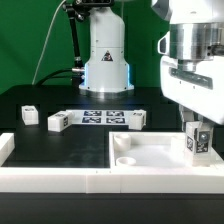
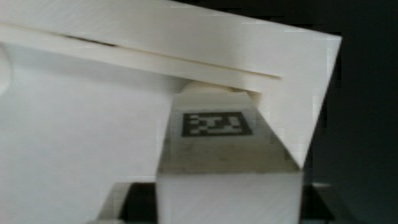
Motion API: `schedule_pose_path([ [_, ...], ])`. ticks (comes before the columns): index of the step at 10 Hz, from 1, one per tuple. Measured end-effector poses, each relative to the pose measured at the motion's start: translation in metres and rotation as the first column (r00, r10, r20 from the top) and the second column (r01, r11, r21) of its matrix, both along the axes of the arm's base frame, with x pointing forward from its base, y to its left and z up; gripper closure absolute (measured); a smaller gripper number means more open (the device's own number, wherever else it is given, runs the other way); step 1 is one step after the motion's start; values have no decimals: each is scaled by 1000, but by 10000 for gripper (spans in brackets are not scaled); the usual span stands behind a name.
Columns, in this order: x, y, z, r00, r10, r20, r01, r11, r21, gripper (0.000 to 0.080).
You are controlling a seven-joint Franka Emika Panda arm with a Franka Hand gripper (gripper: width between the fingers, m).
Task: Assemble one leg
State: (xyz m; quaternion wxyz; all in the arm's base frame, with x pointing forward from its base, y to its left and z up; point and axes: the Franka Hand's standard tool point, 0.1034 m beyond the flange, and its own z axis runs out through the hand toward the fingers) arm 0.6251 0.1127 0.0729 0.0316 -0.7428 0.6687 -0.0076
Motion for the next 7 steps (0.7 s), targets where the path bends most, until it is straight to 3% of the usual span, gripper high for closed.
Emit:
schedule_pose_path([
  [3,-1,1,0,983,-183,-13,183,983,27,507],
  [4,-1,1,-1,989,-144,-11,144,989,24,507],
  [5,-1,1,-1,994,-106,-9,106,994,23,279],
  [6,-1,2,-1,997,-71,-7,71,997,22,279],
  [7,-1,3,-1,1000,2,-4,-2,1000,19,168],
])
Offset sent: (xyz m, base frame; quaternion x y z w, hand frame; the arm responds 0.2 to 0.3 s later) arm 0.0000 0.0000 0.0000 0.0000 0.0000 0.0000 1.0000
